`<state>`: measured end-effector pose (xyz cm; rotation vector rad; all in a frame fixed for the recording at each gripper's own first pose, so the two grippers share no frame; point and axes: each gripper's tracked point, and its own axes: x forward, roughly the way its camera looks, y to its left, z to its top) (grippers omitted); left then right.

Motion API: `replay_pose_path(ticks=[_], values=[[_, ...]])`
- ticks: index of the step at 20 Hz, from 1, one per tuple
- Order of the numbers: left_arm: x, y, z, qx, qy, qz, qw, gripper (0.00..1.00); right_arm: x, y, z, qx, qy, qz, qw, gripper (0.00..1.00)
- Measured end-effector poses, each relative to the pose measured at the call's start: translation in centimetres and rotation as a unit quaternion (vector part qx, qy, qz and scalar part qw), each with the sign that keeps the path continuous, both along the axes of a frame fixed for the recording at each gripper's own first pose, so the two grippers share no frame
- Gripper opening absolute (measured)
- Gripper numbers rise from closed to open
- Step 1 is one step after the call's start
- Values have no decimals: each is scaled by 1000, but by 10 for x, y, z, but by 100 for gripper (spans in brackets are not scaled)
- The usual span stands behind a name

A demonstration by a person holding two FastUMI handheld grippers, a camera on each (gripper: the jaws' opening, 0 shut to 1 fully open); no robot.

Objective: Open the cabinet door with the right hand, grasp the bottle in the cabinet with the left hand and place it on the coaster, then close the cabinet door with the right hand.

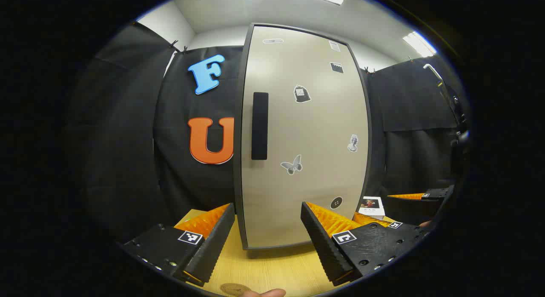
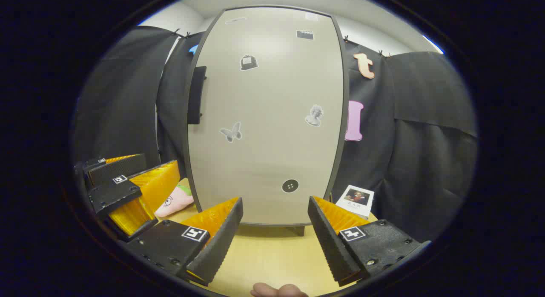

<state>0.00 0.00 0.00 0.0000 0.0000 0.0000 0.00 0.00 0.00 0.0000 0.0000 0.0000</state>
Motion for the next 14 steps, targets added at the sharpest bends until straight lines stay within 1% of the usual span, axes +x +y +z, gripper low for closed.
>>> replay_pose_path(ticks=[4,7,9,14], values=[[-4,12,6,-15,-19,10,1000,95,2,-9,11,3,-21,-13,1000,98],[1,19,12,-5,-34,25,999,95,3,-16,15,-2,-35,-22,999,98],[7,11,8,-2,-27,19,999,95,5,-20,13,-3,-31,-24,999,98],[25,-15,1,27,-6,3,1000,95,14,-31,31,4,-52,-16,998,98]])
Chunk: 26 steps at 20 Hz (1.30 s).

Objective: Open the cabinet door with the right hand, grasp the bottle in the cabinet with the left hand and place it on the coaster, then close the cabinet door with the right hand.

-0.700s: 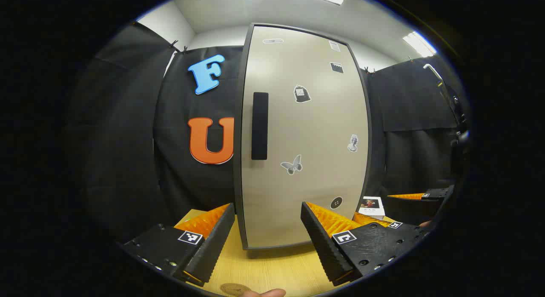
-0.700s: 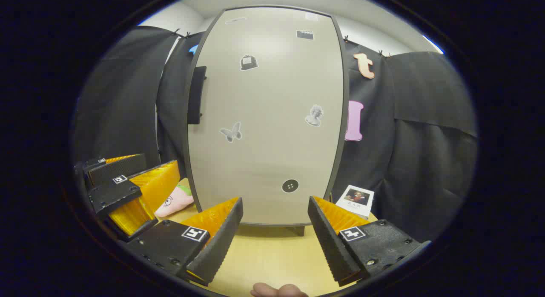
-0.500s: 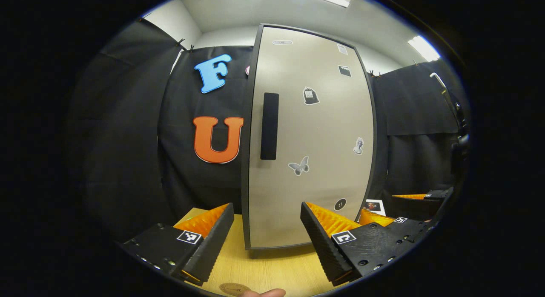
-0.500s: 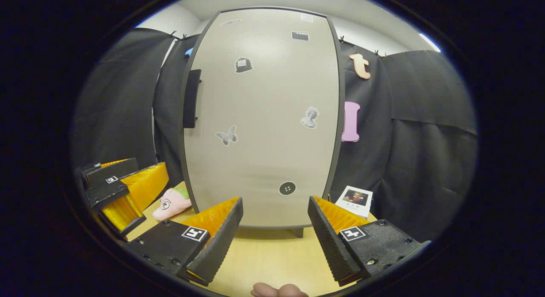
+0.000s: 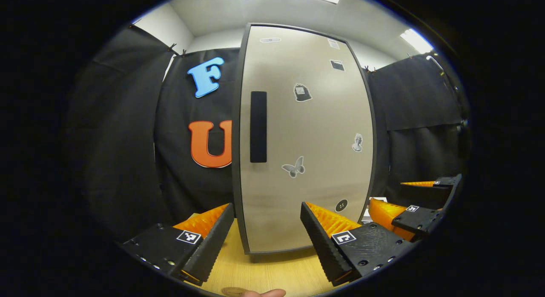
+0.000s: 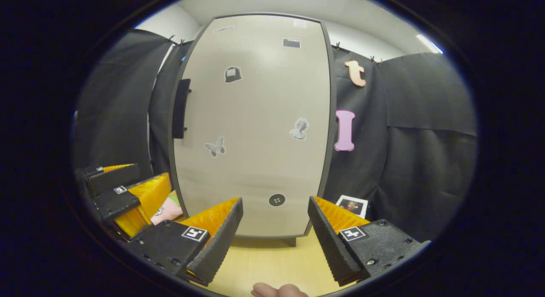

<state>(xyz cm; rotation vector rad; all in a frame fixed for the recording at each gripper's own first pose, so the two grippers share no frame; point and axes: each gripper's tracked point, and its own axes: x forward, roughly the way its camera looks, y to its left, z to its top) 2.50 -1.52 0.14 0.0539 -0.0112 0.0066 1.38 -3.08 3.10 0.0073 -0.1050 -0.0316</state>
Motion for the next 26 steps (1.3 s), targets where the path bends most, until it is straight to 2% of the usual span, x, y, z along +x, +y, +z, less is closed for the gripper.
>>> replay_pose_path(ticks=[4,9,13,17,20,26], values=[[15,-23,5,-9,4,-13,1000,95,14,-9,9,19,6,25,999,98],[25,-29,14,-8,11,18,1000,96,29,-24,14,31,21,45,998,98],[29,-34,10,-12,27,30,999,96,34,-28,26,23,7,54,998,97],[27,-32,14,-16,21,42,999,95,38,-20,30,21,3,73,997,98],[25,-25,19,-6,14,49,999,95,41,-21,37,14,-11,72,997,98],[15,-5,21,-18,1,61,998,95,58,-15,58,-8,-20,75,997,96]])
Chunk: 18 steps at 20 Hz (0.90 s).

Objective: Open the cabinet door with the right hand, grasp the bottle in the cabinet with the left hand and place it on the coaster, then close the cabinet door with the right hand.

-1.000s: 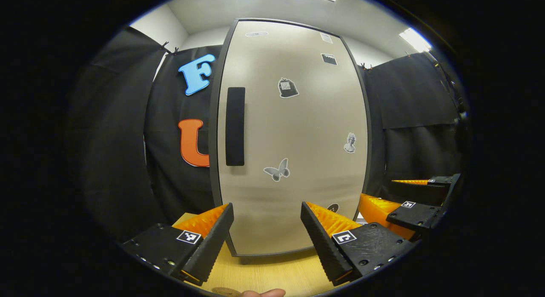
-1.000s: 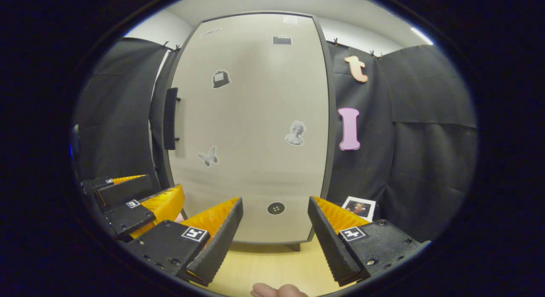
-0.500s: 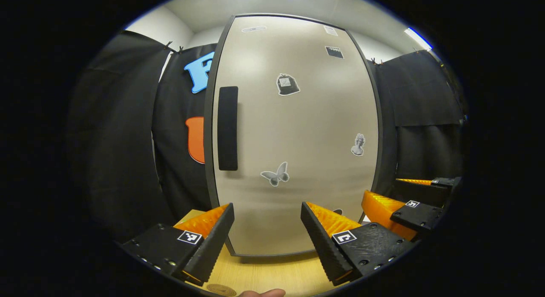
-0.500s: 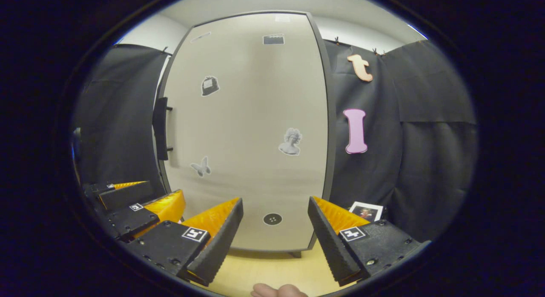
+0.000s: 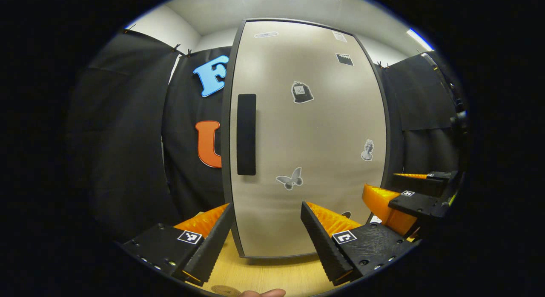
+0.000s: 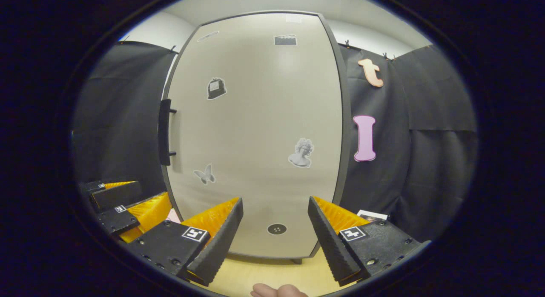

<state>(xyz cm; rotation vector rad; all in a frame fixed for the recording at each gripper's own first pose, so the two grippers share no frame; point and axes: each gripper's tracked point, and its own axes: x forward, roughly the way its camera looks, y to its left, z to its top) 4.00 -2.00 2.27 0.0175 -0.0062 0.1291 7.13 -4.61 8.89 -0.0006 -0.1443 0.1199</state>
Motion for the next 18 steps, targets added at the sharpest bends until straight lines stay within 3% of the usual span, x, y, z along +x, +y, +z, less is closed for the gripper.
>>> replay_pose_path(ticks=[5,11,16,18], values=[[-22,19,-3,14,-8,-1,1000,95,13,29,23,-17,-9,20,1000,98],[-70,42,-15,34,-1,-1,999,95,18,100,55,-56,-45,74,995,98],[-104,65,-24,38,2,17,999,95,9,162,85,-68,-89,130,985,98],[-117,77,-30,39,9,33,999,95,5,181,99,-86,-122,134,980,98]])
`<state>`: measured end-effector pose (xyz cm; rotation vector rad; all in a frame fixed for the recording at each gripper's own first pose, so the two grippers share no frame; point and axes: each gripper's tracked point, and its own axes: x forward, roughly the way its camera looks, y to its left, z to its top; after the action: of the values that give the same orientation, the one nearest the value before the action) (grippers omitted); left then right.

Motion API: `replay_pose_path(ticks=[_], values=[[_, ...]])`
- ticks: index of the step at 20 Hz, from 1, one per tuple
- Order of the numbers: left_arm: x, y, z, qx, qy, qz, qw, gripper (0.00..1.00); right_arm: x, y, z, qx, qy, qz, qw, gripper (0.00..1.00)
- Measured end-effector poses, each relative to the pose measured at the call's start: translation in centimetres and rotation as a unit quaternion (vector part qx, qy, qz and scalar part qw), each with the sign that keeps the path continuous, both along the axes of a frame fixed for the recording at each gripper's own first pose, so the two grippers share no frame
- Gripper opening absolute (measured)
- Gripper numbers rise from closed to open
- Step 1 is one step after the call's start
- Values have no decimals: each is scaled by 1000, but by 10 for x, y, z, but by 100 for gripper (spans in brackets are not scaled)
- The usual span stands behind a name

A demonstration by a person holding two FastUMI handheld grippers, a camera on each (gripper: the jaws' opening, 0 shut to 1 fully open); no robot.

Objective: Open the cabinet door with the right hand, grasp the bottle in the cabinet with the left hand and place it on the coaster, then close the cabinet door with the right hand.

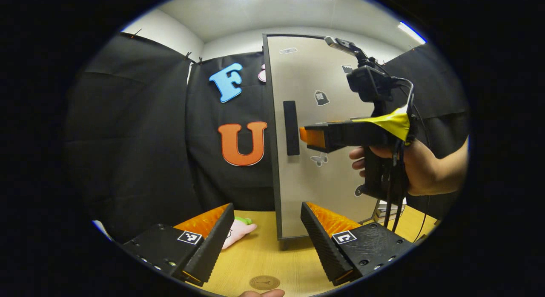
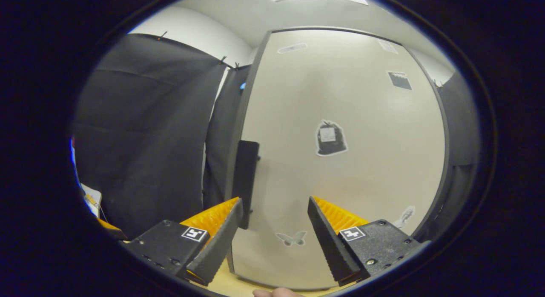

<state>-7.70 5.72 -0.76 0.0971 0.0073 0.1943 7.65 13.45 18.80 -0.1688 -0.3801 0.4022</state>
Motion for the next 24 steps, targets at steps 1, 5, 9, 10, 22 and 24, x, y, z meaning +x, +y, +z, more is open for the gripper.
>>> replay_pose_path(ticks=[1,5,9,10,22,24], values=[[-6,7,-3,1,2,10,1000,95,0,9,4,-9,-15,-1,1000,99],[-18,24,-6,-3,3,27,1000,95,7,42,1,-34,-11,28,999,99],[-21,32,-10,-8,6,25,1000,95,21,39,-2,-39,-5,1,999,91],[-22,33,-12,-8,8,25,1000,95,22,36,-3,-36,1,-7,999,84],[-24,33,-24,-13,15,-10,1000,95,-8,38,-14,-44,93,34,994,26],[-24,33,-24,-15,12,-19,1000,95,-27,35,-16,-52,103,47,992,24]])
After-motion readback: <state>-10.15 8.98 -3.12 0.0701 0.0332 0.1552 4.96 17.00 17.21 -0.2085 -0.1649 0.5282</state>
